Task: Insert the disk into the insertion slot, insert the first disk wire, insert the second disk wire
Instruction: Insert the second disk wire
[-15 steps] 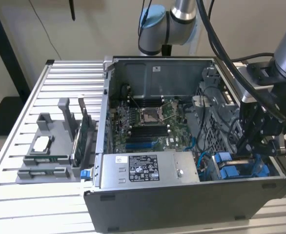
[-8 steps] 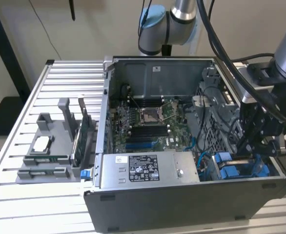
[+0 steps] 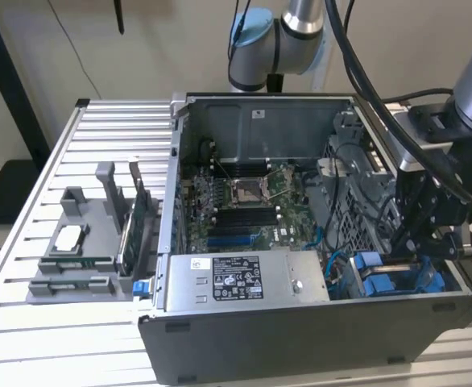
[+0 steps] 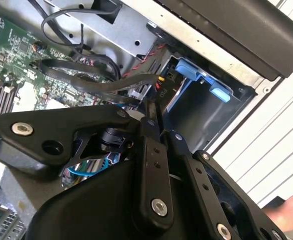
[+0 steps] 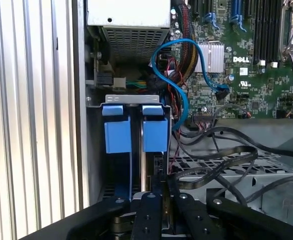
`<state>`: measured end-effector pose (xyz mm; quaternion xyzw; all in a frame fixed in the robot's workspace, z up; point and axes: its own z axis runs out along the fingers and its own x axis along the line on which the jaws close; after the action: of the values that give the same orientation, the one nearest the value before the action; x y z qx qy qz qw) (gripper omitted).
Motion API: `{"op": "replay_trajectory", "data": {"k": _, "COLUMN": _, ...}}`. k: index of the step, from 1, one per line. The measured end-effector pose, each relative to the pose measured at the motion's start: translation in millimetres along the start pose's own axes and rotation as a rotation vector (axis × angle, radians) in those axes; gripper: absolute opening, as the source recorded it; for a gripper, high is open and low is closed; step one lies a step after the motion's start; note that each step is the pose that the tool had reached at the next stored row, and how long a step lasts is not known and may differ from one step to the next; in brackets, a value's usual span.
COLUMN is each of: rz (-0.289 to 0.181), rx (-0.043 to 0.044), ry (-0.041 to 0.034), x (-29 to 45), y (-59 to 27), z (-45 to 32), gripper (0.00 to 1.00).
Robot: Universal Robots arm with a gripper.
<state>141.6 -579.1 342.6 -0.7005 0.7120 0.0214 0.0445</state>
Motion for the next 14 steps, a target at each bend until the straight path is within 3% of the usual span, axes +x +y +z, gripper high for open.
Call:
{"op": "replay_trajectory", "data": {"k": 8, "rz": -0.001, "rx": 0.0109, "ry": 0.0010, "x": 0.6, "y": 5.0, "z": 6.1, "gripper": 0.16}}
{"op": "replay_trajectory", "data": {"k": 10, "rz": -0.001, "rx": 0.0110, "ry": -0.0017, "x": 0.7, "y": 6.3, "z": 7.3, "gripper": 0.16}}
{"op": "replay_trajectory", "data": {"k": 14, "rz": -0.001, "rx": 0.0113, "ry": -0.0001, "x": 0.0, "y": 8.1, "z": -1.9, "gripper": 0.23}}
